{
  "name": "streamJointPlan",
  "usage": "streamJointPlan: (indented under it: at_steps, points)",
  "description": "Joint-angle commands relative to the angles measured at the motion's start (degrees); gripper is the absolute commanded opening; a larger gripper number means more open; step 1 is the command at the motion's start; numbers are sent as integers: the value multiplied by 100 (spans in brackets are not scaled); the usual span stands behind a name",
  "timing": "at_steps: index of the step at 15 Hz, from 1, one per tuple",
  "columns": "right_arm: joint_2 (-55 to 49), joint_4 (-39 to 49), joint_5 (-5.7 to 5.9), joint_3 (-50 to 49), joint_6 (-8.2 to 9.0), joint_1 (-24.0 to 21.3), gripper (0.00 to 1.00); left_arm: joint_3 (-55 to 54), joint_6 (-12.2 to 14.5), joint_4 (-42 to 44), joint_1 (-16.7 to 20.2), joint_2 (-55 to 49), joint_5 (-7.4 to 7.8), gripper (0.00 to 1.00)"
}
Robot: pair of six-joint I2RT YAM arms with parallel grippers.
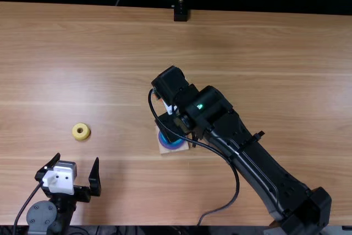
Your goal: Build the Hanoi tower: stack the rings onto the peg from bottom to top in this color order: purple, dark blue, light blue, dark green, light green, yellow, orange.
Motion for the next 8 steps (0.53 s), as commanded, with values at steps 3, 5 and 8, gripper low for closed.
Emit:
streamJointPlan:
  at_steps: [3, 5, 8]
  points:
    - [-29, 51, 97, 141, 44, 92, 100, -600, 70, -420, 15, -67, 108, 100]
    - [-64, 178, 97, 299, 44, 57, 100, -600, 70, -420, 15, -67, 108, 100]
    - [-178, 1032, 128, 387, 44, 31, 100, -600, 70, -420, 15, -67, 108, 100]
